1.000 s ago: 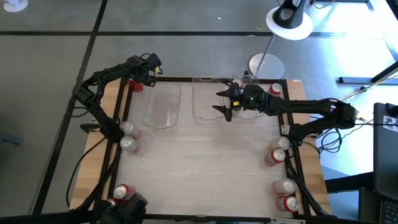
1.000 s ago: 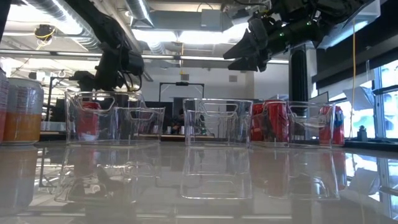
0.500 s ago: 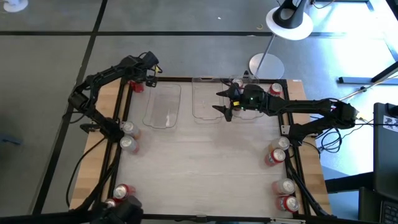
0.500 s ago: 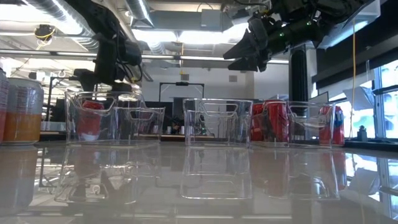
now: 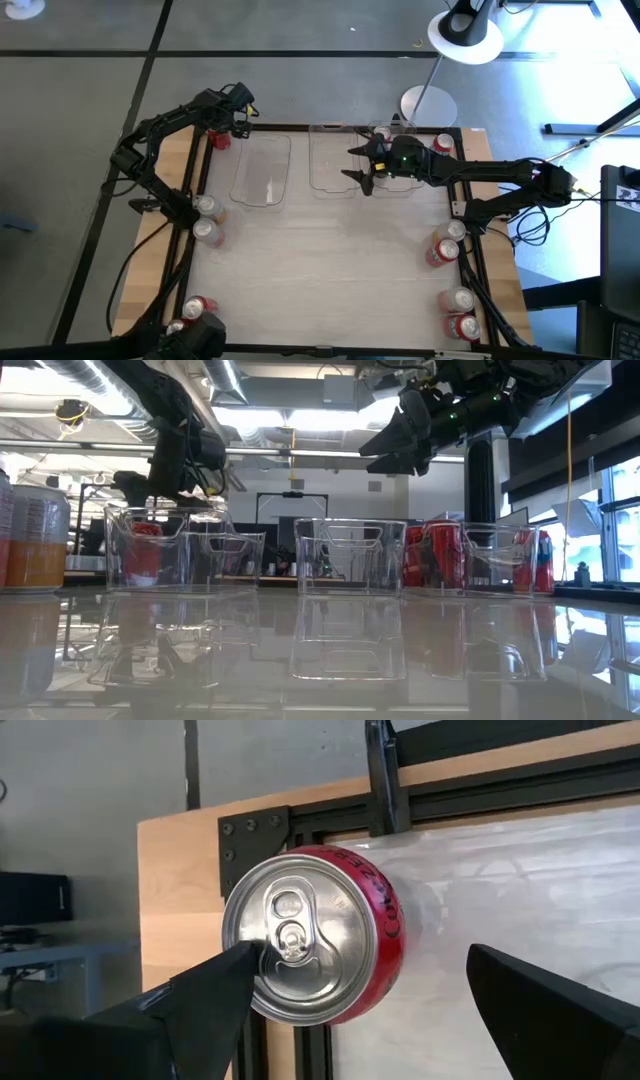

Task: Sort soda cans
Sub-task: Put the top red black soda can into the right transparent bin

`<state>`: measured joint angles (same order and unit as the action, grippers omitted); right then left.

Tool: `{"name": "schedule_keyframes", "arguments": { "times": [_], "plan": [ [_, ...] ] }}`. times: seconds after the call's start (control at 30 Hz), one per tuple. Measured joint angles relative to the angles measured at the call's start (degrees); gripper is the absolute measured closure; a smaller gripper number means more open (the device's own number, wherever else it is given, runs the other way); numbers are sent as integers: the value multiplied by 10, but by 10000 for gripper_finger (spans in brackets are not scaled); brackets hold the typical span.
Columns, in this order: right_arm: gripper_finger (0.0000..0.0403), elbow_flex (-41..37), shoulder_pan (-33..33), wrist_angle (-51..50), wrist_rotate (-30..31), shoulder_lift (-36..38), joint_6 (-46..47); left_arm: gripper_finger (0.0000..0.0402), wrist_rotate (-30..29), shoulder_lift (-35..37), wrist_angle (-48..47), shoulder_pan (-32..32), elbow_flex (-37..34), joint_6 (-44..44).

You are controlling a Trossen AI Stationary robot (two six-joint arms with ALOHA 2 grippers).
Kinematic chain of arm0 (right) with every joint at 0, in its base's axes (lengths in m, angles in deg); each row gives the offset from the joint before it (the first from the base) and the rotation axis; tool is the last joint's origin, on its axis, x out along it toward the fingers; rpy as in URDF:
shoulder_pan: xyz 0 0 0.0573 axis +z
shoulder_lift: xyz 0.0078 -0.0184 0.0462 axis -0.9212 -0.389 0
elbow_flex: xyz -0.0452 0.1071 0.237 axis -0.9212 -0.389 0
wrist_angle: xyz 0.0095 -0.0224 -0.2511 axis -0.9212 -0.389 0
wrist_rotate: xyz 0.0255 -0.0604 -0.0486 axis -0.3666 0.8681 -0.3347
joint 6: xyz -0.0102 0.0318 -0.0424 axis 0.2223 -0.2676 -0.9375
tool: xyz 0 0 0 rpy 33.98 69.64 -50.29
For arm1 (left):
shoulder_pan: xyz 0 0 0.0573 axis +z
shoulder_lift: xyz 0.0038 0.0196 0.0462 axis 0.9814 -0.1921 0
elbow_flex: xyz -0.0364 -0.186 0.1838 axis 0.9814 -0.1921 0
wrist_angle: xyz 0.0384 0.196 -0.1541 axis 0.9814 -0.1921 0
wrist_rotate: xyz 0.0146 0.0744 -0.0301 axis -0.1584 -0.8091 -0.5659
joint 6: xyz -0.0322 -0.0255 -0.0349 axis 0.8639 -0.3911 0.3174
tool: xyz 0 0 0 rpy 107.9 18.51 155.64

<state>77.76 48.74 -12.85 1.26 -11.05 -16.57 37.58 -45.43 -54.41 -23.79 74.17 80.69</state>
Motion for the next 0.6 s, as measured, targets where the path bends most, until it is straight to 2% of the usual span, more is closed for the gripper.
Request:
{"name": "schedule_keyframes", "arguments": {
  "times": [0.13,0.37,0.6],
  "plan": [
    [66,0,0,0,0,0,0,54,4,1,-36,-4,28,19],
    [66,0,0,7,0,0,-3,54,-42,21,-55,-11,83,35],
    [66,0,0,12,0,0,-4,54,-81,19,-60,-2,90,38]
  ]
}}
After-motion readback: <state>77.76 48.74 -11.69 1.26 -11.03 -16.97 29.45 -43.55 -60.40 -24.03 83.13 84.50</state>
